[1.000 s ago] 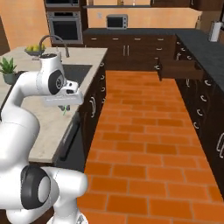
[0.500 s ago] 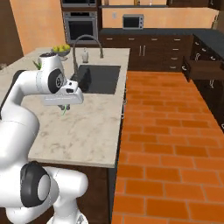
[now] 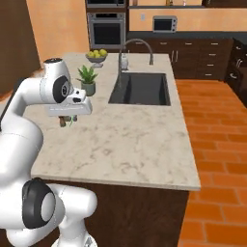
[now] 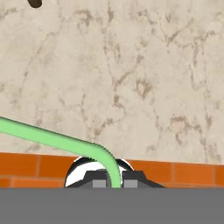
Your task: Take a straw from the drawer in front and place it inside the glass cup on the dining counter.
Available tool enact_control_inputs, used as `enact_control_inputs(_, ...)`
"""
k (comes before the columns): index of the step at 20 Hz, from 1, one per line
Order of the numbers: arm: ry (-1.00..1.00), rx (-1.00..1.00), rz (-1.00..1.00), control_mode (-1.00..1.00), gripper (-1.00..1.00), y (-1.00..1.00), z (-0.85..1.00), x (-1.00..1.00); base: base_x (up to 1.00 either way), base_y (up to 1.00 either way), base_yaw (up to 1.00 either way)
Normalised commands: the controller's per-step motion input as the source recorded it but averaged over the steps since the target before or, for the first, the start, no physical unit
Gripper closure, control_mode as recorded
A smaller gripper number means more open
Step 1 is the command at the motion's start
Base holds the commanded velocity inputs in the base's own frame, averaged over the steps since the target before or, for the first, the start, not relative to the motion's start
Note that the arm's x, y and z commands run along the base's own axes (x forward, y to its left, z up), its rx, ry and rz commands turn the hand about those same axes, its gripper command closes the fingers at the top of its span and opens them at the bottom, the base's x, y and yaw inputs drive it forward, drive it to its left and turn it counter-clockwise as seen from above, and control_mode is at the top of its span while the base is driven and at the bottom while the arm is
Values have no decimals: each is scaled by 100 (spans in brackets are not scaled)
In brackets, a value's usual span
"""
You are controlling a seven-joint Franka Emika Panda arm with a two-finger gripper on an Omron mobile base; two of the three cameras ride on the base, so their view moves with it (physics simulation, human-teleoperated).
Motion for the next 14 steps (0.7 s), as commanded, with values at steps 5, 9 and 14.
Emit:
enact_control_inputs(5, 0, 0, 0, 100, 100, 0, 0, 0, -1, 100, 0)
enact_control_inputs(9, 0, 0, 0, 100, 100, 0, 0, 0, -4, 100, -1)
enact_control_inputs(14, 0, 0, 0, 100, 100, 0, 0, 0, -7, 100, -3)
